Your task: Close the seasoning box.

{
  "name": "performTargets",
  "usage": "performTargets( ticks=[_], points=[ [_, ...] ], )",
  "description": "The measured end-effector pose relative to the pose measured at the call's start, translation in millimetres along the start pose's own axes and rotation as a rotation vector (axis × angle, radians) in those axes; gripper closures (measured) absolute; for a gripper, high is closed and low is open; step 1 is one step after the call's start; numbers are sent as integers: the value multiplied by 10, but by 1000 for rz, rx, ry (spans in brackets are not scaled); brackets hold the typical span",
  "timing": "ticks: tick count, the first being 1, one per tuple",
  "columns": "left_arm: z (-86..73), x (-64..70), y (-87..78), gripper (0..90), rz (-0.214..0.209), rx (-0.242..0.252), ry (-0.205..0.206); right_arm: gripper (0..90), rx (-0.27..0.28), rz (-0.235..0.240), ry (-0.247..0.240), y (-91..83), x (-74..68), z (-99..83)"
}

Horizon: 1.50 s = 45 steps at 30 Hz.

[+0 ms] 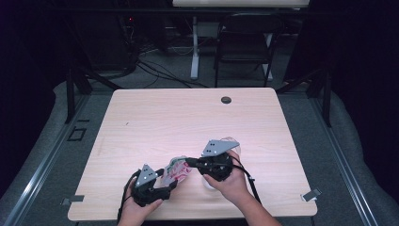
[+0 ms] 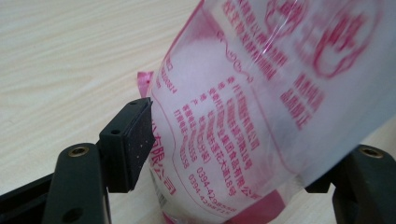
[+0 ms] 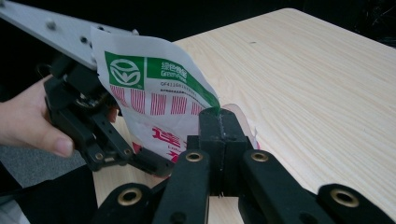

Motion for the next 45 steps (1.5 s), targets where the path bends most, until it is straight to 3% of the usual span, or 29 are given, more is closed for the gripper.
performTargets(
  ticks=[2,6,12,24,34,45],
  points=[
    [-23,1,46,295,25,-11,10,900,-3,-1,-5,-3,-3,-3],
    [-45,-21,123,238,36,-23,-13,900,-5,-1,-5,-9,-2,-11],
    [-92,-13,236,223,59,-60,8,900,3,4,-2,-4,2,-19],
    [-100,-28,348,231,15,-129,-42,900,8,10,7,-17,9,-67],
    [-71,-26,382,241,41,-142,-34,900,20,18,12,-4,-11,-66],
    [-72,-10,379,380,73,-136,-18,900,24,13,12,-13,4,-83]
  ],
)
Point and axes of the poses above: each handheld gripper's, and its own axes: y roughly forward along the jaws, z roughly out of its top, x roughly to its right, the point moved 4 cm from there along y, roughly forward along the jaws, and after that the axes turned 11 degrees about -x, right-handed, at the moved point
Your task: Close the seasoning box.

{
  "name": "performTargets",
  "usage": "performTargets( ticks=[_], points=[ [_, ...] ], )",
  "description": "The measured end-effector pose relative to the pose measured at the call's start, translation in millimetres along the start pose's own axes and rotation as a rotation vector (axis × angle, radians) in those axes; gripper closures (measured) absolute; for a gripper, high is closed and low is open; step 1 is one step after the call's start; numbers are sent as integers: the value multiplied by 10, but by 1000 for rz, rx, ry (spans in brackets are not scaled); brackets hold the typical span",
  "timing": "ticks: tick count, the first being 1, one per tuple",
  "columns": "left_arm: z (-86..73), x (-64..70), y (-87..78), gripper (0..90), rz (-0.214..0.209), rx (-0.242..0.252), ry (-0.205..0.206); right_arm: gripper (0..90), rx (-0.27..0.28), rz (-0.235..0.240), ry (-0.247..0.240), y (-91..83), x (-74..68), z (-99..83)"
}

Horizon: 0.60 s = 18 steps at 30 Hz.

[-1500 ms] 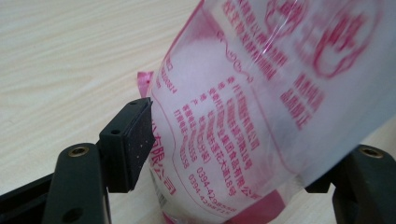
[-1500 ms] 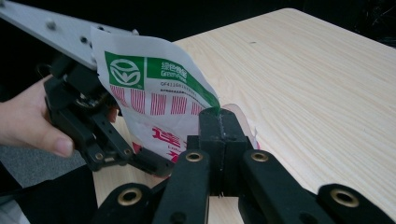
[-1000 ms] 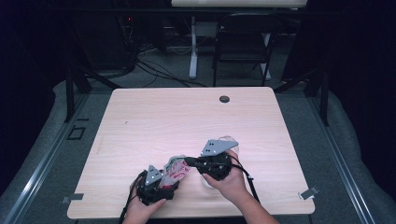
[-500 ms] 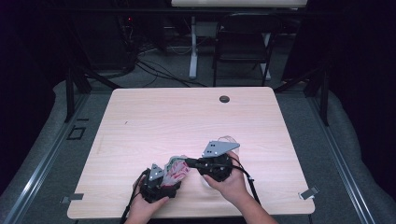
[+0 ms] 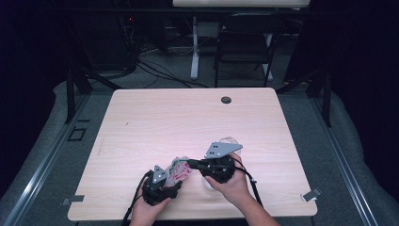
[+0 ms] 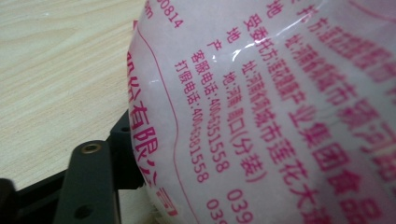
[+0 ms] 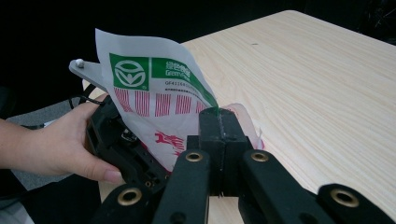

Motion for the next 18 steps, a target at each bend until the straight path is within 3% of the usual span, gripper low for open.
performTargets(
  ticks=[9,18],
  points=[
    [-3,-53,-28,510,-28,28,-37,900,4,2,-10,-14,-7,-1],
    [37,-50,-90,549,-23,4,-5,900,8,4,-8,-58,12,-13]
  ],
)
Point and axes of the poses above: each handheld gripper's, and its own axes: y roughly forward along the jaws, z roughly out of its top, x roughly to its right, the point moved 4 cm from there along y, roughly forward along the jaws, and after that the axes turned 11 degrees about -x, right-handed, at the moved point
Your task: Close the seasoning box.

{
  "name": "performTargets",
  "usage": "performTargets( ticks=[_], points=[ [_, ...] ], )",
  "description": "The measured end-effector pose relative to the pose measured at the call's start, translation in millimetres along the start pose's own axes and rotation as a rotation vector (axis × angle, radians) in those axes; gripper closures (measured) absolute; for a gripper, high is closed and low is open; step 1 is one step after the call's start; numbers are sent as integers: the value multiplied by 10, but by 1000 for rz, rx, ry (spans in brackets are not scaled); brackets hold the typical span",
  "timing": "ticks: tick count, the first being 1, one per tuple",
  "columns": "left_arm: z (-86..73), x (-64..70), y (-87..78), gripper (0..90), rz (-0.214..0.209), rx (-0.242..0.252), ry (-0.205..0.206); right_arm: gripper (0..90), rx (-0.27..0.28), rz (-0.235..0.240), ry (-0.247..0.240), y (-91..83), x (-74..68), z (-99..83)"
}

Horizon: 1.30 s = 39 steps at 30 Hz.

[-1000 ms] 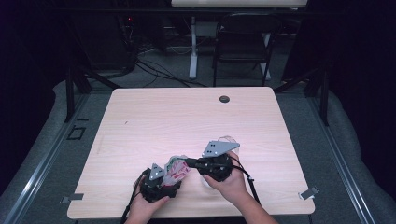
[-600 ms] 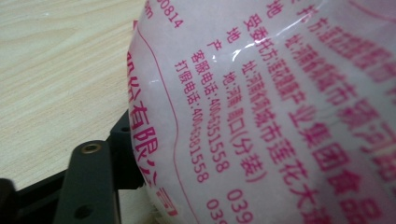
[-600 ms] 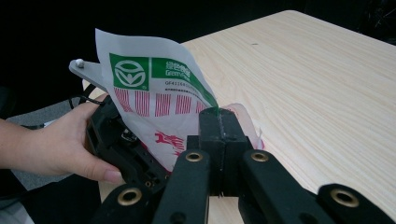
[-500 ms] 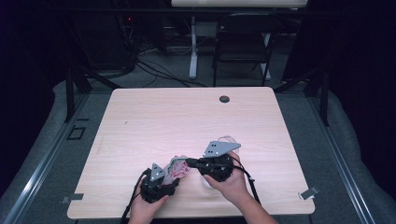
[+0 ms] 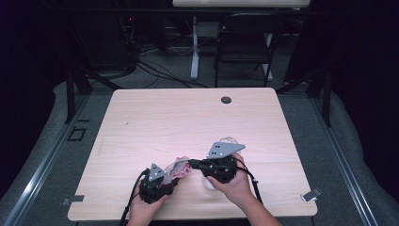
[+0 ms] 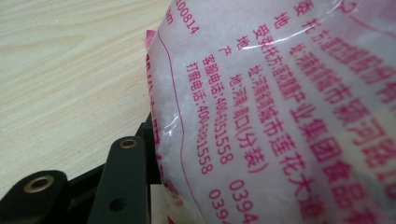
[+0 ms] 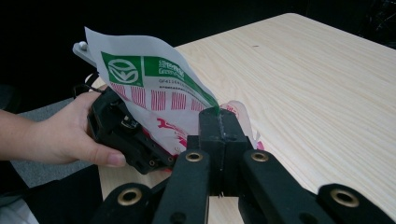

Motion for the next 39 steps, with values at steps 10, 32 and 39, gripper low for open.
performTargets(
  ticks=[10,32,39],
  points=[
    [42,-20,-65,564,52,21,27,900,4,3,2,-46,25,-15],
    [113,9,-194,575,109,41,108,596,-10,-79,-154,-122,-42,26],
    [186,71,-205,575,109,20,159,561,-11,-83,-249,-178,-145,135]
  ],
)
Point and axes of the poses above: each handheld gripper's, and its own axes: y roughly forward along the jaws, z roughly out of its top, x roughly to its right, the point moved 4 cm from there along y, roughly forward along the jaws, and after that the axes turned 11 degrees about -x, right-handed, at the moved point
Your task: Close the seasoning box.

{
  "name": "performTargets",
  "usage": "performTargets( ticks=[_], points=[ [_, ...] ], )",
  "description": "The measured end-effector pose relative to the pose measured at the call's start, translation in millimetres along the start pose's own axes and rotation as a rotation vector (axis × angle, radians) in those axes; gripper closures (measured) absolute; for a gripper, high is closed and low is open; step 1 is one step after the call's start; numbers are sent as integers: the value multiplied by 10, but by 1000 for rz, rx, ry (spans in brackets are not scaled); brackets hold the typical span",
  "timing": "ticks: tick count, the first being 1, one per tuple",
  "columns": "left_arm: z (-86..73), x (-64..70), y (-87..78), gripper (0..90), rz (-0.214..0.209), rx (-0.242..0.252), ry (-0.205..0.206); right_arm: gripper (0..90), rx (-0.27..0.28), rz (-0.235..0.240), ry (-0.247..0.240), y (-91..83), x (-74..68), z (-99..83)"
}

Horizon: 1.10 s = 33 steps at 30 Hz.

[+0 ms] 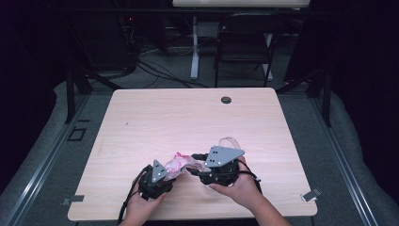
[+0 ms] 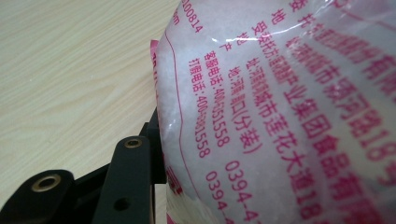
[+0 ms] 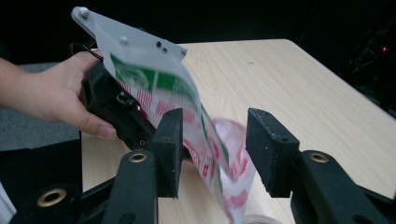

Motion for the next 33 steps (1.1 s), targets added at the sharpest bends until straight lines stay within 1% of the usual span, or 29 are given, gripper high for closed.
performTargets(
  ticks=[2,3,5,7,9,10,11,12,14,17,20,21,23,25,30,31,33],
  points=[
    [35,1,-15,575,-2,-4,17,559,-3,-7,-22,-21,-9,36],
    [59,-9,-19,575,-6,-7,20,555,-10,-15,-41,-37,-13,66],
    [103,-32,-21,575,-9,-12,25,555,-20,-22,-59,-47,-12,91],
    [146,-50,-18,575,-1,-14,44,555,-29,-20,-70,-47,-10,108],
    [172,-53,-15,576,11,-31,74,555,-38,-24,-72,-45,-4,118],
    [189,-53,-8,576,26,-36,98,556,-40,-23,-73,-44,-2,121],
    [195,-53,-4,576,34,-37,105,560,-46,-24,-76,-44,3,124],
    [201,-53,-3,577,34,-42,110,565,-50,-24,-80,-45,6,125],
    [215,-56,-1,577,42,-47,115,592,-56,-20,-84,-47,9,125],
    [240,-74,3,578,54,-43,118,654,-64,1,-81,-57,7,122],
    [256,-89,4,579,64,-43,128,708,-77,-4,-80,-69,6,113],
    [261,-97,7,580,71,-40,132,736,-78,-2,-76,-70,5,108],
    [268,-101,10,580,74,-35,127,793,-90,5,-75,-80,11,95],
    [277,-108,10,580,77,-37,135,821,-96,6,-74,-82,15,87],
    [300,-116,16,581,92,-28,132,871,-104,-4,-72,-80,33,78],
    [302,-118,16,582,95,-27,132,875,-102,4,-71,-78,35,76],
    [304,-125,13,582,103,-26,144,882,-103,11,-63,-77,38,74]
  ],
)
Point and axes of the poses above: each handheld gripper's, and its own axes: y roughly forward along the jaws, z roughly out of its top, x roughly to its right, the point moved 4 cm from there along y, roughly forward along the jaws, and after that the axes turned 11 degrees about -x, right-handed, at the moved point
